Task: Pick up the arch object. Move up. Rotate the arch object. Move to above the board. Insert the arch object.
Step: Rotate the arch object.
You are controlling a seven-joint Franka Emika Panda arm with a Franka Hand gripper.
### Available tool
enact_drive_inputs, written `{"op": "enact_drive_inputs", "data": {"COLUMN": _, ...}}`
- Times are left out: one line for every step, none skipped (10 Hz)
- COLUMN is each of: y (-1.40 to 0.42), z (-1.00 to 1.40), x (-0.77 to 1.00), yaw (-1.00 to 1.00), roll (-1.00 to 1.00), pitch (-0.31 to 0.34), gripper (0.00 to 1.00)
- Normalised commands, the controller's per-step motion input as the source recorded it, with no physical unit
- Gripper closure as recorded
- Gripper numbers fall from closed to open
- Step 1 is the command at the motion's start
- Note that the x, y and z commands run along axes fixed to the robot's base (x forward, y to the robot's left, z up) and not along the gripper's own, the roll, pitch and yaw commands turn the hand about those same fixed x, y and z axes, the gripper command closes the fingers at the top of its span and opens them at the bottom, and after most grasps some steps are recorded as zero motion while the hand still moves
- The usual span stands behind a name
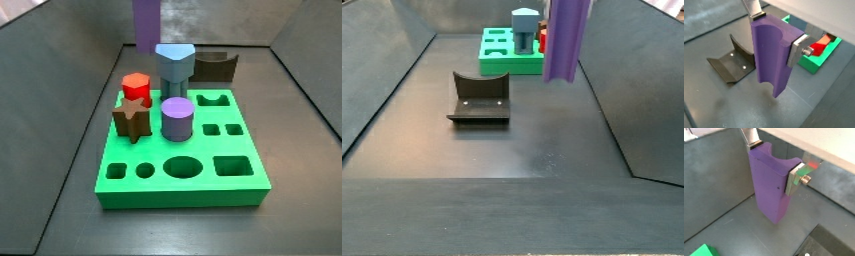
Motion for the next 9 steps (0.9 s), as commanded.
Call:
{"op": "enact_drive_inputs", "data": {"y": 0.01, "z": -1.0, "x": 0.02, "yaw": -0.06, "roll": -0.2, "pitch": -0.04, "gripper": 1.0}}
{"op": "enact_drive_inputs", "data": {"y": 0.01, "z": -1.0, "x": 0.02, "yaw": -0.06, "roll": -0.19, "pitch": -0.056, "gripper": 1.0}}
{"op": "enact_drive_inputs", "data": {"y": 0.01, "z": -0.96, "x": 0.02, "yaw": -0.05, "roll": -0.19, "pitch": -0.062, "gripper": 1.0}}
{"op": "enact_drive_inputs", "data": {"y": 0.01, "z": -0.73, "x": 0.02, "yaw": -0.05, "roll": -0.2, "pitch": -0.059, "gripper": 1.0}}
{"op": "enact_drive_inputs", "data": {"y": 0.01, "z": -0.56, "x": 0.02, "yaw": -0.05, "roll": -0.2, "pitch": -0.056, "gripper": 1.0}}
{"op": "enact_drive_inputs", "data": {"y": 0.01, "z": -0.34, "x": 0.02, "yaw": -0.05, "roll": -0.2, "pitch": -0.058, "gripper": 1.0}}
{"op": "enact_drive_inputs", "data": {"y": 0.01, "z": -0.21, "x": 0.0, "yaw": -0.05, "roll": -0.2, "pitch": -0.047, "gripper": 1.0}}
{"op": "enact_drive_inputs", "data": {"y": 0.01, "z": -0.21, "x": 0.0, "yaw": -0.05, "roll": -0.2, "pitch": -0.047, "gripper": 1.0}}
{"op": "enact_drive_inputs", "data": {"y": 0.01, "z": -0.21, "x": -0.01, "yaw": -0.05, "roll": -0.2, "pitch": -0.043, "gripper": 1.0}}
